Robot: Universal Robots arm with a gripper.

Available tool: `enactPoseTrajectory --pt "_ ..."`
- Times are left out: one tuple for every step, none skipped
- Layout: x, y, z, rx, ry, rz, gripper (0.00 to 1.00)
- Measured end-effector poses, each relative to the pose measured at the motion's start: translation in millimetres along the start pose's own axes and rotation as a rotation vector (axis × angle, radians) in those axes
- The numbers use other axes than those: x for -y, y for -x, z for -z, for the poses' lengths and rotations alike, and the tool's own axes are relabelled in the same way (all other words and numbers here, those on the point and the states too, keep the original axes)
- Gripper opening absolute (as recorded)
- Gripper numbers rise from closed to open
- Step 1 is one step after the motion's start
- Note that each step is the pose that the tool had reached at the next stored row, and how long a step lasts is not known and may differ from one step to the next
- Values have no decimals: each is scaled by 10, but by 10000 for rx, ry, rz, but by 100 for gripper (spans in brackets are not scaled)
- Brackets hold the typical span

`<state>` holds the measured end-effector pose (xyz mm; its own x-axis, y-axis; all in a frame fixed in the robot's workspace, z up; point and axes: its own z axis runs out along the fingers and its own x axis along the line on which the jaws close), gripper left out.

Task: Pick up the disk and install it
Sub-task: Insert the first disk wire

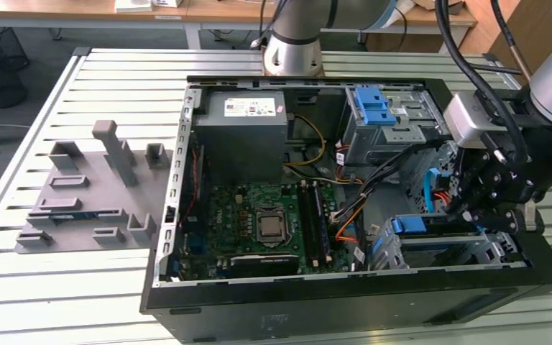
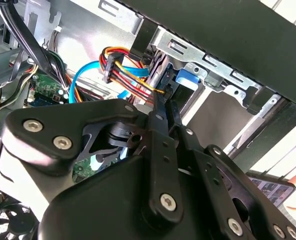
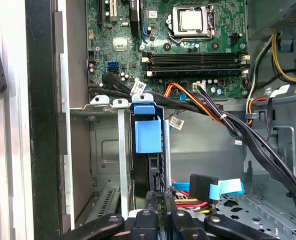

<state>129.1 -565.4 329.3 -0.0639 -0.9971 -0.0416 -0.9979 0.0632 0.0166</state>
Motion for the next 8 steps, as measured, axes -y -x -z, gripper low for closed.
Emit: enactPoseTrajectory --pt "0 0 0 0 0 0 17" --pt "0 0 7 0 0 0 24" --pt "0 1 20 0 0 0 24" --pt "-1 1 36 1 0 0 24" --pt "-1 2 56 0 0 0 24" --pt "-1 3 77 0 0 0 24" --pt "-1 4 99 0 0 0 24" --pt "-2 5 117 0 1 0 24"
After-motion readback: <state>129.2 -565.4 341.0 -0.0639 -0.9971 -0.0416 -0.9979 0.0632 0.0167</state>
